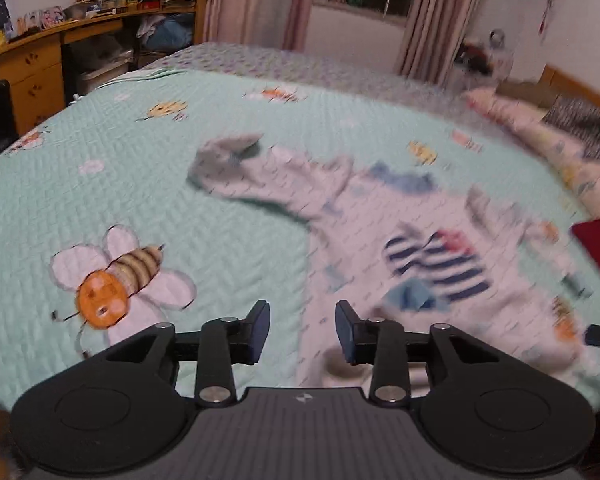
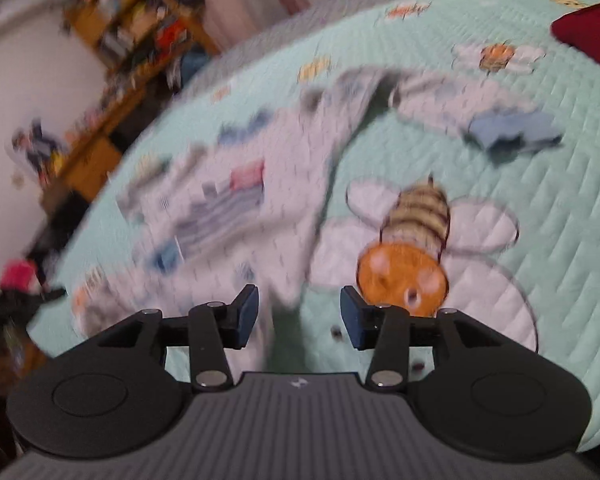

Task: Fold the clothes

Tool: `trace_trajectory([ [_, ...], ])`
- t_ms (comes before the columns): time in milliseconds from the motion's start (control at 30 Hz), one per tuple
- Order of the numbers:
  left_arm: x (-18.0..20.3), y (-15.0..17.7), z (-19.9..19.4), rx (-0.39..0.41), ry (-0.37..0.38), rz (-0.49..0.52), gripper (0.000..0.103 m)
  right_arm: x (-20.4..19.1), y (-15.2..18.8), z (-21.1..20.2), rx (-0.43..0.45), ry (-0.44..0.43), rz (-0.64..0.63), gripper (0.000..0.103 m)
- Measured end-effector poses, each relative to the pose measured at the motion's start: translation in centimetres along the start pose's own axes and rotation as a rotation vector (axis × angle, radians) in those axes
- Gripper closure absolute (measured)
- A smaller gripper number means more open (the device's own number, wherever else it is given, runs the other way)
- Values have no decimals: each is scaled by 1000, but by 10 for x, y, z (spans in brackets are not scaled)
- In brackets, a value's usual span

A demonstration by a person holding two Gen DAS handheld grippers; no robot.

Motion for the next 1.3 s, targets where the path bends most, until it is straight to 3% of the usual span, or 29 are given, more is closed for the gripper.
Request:
trace_trajectory([
  [200, 55, -25, 36, 20, 61, 87, 61, -36, -24, 30, 52, -114, -25, 56],
  [300, 78, -15, 80, -79, 46, 121, 61, -57, -22, 62, 33, -158, -40, 60],
  [400, 83, 19, 117, -242, -23, 179, 58, -62, 2, 100, -97, -146, -41, 64],
  [433, 78, 29, 121, -259, -30, 166, 57, -60, 7, 101, -111, -135, -51, 64],
  [500, 70, 34, 112, -234, -11, 149, 56, -56, 18, 103, -138, -113, -70, 71],
  [600, 60, 35, 102, -227, 15, 117, 56, -51, 34, 105, -180, -80, -100, 71],
  [667, 56, 29, 98, -218, 14, 98, 55, -47, 28, 100, -182, -107, -54, 71],
  [833, 63, 9, 82, -134, 32, 92, 53, -31, 15, 87, -113, -150, 75, 70],
  [967, 73, -4, 73, -68, 30, 90, 39, -18, -2, 74, -14, -113, 121, 65],
  [1100, 72, -14, 79, -41, 7, 40, 36, -24, -27, 72, 46, -2, -53, 52],
  [1167, 70, -22, 85, -26, -11, 4, 35, -37, -39, 80, 59, 53, -219, 52],
  [1300, 65, -38, 95, 3, -47, -68, 27, -63, -63, 117, 52, 73, -468, 52],
])
Point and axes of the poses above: each gripper's, at about its wrist camera, not at the fingertips, and z roughly the way its jaws point, x to its right, y to its underside, the point moved 5 cm from there along z, roughly the way its jaws point, and after that the axes turned 6 degrees about -y, right-handed, at the moved point
